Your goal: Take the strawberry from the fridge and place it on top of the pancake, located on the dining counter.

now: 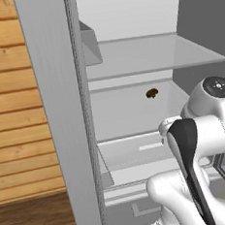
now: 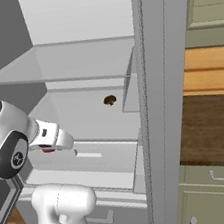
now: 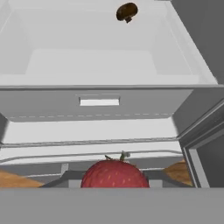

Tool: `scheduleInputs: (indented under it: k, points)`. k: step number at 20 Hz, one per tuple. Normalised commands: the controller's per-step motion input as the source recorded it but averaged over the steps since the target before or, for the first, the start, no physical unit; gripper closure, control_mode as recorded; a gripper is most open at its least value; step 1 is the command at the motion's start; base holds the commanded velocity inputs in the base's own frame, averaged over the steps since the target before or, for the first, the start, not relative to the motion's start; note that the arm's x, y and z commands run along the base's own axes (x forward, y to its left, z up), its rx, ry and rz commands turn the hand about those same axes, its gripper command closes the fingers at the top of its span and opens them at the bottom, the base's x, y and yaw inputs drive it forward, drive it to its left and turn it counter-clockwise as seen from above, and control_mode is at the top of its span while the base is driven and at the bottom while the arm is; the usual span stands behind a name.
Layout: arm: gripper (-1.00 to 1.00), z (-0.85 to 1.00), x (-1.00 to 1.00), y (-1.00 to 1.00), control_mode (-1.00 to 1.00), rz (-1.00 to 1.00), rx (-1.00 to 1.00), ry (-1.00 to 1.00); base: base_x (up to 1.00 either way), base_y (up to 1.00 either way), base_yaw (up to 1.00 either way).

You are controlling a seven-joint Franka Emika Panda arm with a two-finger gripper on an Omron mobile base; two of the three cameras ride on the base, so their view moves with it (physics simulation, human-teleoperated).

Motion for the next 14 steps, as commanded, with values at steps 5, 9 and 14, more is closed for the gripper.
scheduleInputs:
  k: [5, 9, 14]
  points:
    - [1.00, -0.03, 0.00, 0.00, -1.00, 0.00, 0.00, -0.05, 0.00, 0.00, 0.00]
    - [1.00, -0.02, 0.00, 0.00, -1.00, 0.00, 0.00, -0.08, 0.00, 0.00, 0.00]
    - [1.00, -0.01, 0.00, 0.00, 1.00, 0.00, 0.00, -0.02, -0.05, 0.00, 0.03]
